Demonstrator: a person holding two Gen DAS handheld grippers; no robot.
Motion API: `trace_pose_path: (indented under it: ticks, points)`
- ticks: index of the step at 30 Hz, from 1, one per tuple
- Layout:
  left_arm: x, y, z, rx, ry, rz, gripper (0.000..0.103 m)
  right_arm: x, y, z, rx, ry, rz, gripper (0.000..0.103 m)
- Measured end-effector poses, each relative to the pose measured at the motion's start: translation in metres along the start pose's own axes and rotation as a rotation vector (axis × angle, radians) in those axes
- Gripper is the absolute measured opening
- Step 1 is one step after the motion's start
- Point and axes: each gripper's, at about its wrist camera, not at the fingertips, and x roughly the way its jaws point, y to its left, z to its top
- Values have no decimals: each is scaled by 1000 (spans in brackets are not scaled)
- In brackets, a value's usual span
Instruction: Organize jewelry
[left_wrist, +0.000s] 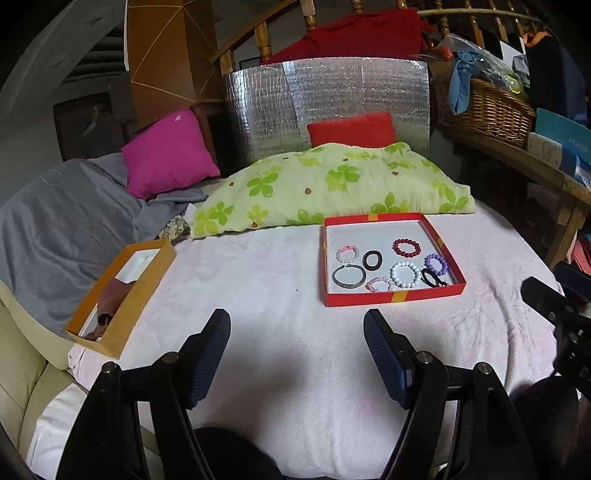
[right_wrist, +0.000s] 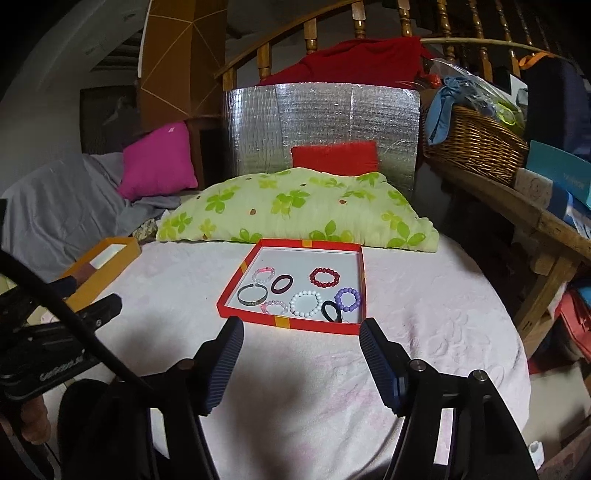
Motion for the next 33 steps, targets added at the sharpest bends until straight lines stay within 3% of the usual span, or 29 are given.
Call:
trace_pose_path:
  ticks: [9,33]
  points:
    - [-8,9,3,-32,-28,17,75,12,1,-3,40,45,-11,69]
    - [-10,8,1,-29,-37,35,75,12,3,-2,49,41,-5,69]
